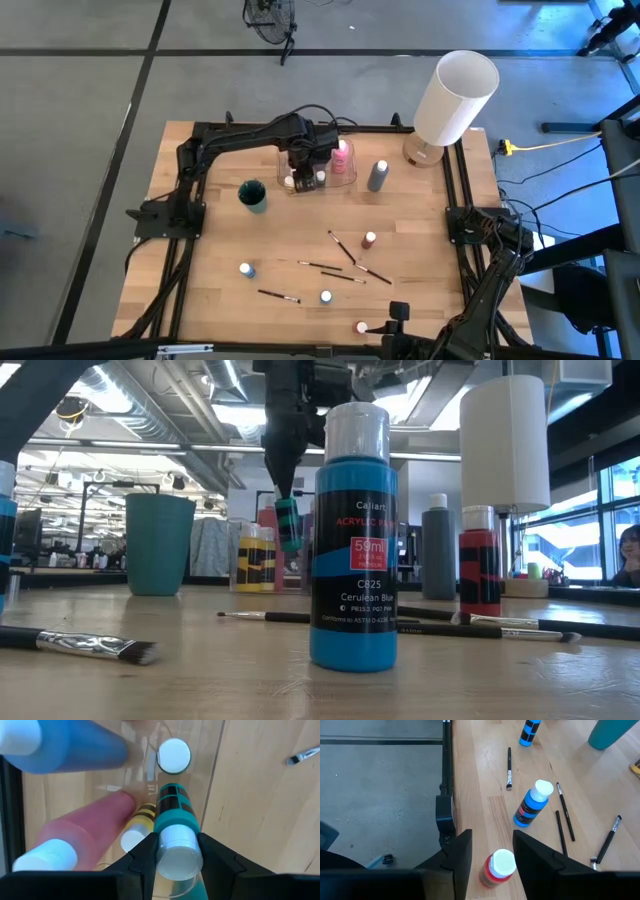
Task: Pick & Place Paint Supplies
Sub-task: Put the light blue paint bottle into the transparent bin
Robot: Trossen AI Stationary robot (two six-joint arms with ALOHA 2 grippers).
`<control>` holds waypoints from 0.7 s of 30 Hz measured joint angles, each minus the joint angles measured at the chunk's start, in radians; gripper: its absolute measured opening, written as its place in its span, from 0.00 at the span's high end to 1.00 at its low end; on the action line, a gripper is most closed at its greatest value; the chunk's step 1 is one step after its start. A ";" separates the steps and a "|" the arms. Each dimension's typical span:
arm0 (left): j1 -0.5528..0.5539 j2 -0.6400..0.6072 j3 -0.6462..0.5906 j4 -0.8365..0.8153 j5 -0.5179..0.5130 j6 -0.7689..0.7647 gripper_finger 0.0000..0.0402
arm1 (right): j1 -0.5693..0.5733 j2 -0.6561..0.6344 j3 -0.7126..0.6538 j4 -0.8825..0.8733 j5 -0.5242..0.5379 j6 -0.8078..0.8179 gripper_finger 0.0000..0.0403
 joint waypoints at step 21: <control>0.000 0.101 -0.001 0.019 0.000 0.054 0.71 | 0.000 0.000 0.000 -0.004 0.000 0.004 0.64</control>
